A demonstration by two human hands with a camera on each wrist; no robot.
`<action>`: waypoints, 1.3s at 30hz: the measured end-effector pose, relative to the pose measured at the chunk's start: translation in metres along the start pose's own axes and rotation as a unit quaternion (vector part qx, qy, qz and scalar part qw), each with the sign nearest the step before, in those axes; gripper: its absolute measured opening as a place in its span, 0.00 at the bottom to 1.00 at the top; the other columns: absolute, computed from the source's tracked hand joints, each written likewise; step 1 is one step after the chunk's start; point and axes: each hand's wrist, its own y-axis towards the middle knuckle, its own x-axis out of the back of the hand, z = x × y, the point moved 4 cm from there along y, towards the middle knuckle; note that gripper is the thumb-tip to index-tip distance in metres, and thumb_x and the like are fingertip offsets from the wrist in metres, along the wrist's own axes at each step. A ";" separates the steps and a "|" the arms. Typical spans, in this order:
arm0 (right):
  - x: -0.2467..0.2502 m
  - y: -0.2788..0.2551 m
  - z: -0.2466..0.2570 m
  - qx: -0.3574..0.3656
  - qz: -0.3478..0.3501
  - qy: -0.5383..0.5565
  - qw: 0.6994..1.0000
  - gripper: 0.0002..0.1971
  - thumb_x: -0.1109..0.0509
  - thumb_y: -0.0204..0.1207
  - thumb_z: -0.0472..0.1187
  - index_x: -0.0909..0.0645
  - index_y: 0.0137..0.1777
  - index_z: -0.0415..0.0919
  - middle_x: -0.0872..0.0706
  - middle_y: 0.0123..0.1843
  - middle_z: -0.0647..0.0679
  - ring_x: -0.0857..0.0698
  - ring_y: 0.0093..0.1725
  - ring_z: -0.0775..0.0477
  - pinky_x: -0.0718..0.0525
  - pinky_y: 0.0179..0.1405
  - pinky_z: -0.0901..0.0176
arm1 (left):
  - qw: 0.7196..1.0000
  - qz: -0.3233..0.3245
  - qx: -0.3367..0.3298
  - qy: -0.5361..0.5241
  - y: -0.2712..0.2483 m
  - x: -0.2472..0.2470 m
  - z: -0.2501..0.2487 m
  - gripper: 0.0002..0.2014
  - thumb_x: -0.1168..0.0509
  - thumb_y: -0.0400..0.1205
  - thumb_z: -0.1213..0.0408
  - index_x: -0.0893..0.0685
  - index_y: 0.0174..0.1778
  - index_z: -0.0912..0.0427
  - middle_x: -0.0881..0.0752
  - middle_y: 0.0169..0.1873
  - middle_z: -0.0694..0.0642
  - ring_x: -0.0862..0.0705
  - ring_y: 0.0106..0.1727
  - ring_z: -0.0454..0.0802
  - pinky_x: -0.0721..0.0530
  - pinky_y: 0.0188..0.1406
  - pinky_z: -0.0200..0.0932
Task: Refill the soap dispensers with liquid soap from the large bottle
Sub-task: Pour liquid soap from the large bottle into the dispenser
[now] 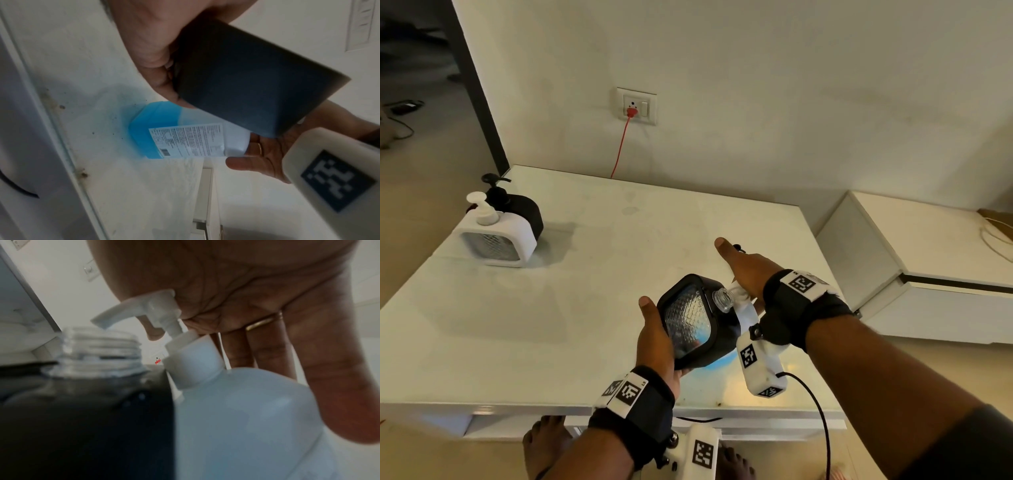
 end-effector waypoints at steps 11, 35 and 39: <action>-0.001 0.005 -0.011 -0.013 -0.093 -0.046 0.995 0.32 0.47 0.84 0.64 0.26 0.76 0.40 0.19 0.71 0.40 0.20 0.68 0.36 0.25 0.72 0.46 | 1.000 0.012 0.007 -0.026 -0.002 -0.004 0.002 0.25 0.53 0.90 0.35 0.17 0.61 0.46 0.13 0.64 0.62 0.12 0.60 0.63 0.12 0.61 0.62; 0.002 0.005 -0.004 -0.010 -0.063 -0.060 0.996 0.44 0.50 0.76 0.77 0.24 0.74 0.40 0.15 0.65 0.42 0.15 0.58 0.39 0.20 0.64 0.49 | 0.999 0.008 0.016 -0.030 0.006 -0.003 0.007 0.24 0.52 0.90 0.35 0.18 0.60 0.47 0.13 0.58 0.61 0.13 0.60 0.65 0.13 0.65 0.66; 0.004 -0.002 0.003 0.002 -0.001 -0.019 1.000 0.47 0.54 0.75 0.79 0.17 0.60 0.35 0.16 0.64 0.38 0.13 0.49 0.38 0.18 0.65 0.40 | 0.999 0.000 0.010 -0.039 0.006 -0.003 0.004 0.24 0.52 0.90 0.36 0.18 0.60 0.47 0.12 0.55 0.60 0.13 0.59 0.64 0.14 0.64 0.64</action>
